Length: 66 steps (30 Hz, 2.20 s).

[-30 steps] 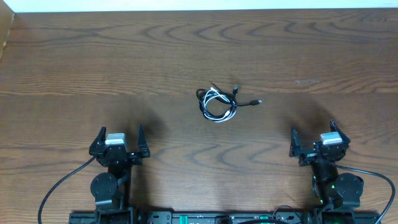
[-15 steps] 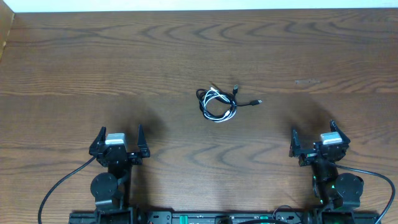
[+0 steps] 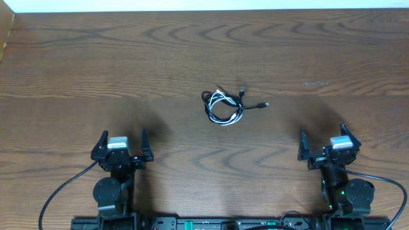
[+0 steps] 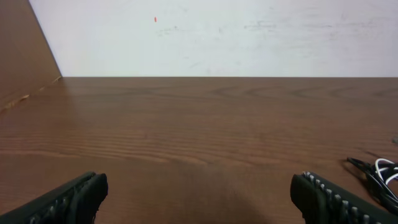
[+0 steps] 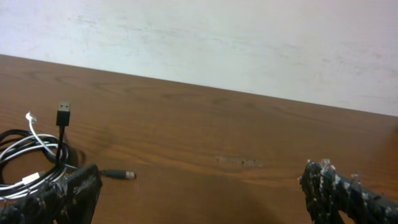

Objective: Untangle cables

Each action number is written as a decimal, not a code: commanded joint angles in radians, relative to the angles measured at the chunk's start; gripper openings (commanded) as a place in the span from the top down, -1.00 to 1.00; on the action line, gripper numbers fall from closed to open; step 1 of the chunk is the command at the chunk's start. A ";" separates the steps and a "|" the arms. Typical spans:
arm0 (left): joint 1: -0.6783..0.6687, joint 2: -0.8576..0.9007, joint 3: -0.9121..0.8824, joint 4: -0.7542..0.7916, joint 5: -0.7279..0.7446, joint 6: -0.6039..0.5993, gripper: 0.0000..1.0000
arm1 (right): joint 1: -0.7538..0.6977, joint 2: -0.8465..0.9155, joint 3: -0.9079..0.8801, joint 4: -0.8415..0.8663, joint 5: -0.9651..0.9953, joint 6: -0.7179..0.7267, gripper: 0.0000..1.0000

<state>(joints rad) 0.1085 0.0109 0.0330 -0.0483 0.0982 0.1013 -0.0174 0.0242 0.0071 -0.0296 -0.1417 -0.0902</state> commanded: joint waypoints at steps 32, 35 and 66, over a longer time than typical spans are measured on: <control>-0.102 1.007 0.962 -0.400 0.208 -0.058 -0.97 | -0.152 0.074 0.103 0.197 -0.256 0.172 -0.99; -0.157 1.083 1.008 -0.399 0.204 -0.058 -0.97 | -0.175 0.184 0.180 0.194 -0.292 0.172 -0.99; -0.389 1.713 1.345 -0.623 0.519 -0.159 -0.98 | -0.209 1.369 1.150 -0.234 -0.720 0.192 -0.99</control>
<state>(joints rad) -0.2798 1.6924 1.3628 -0.6727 0.5495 -0.0521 -0.2226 1.3964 1.1343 -0.2367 -0.8173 0.0803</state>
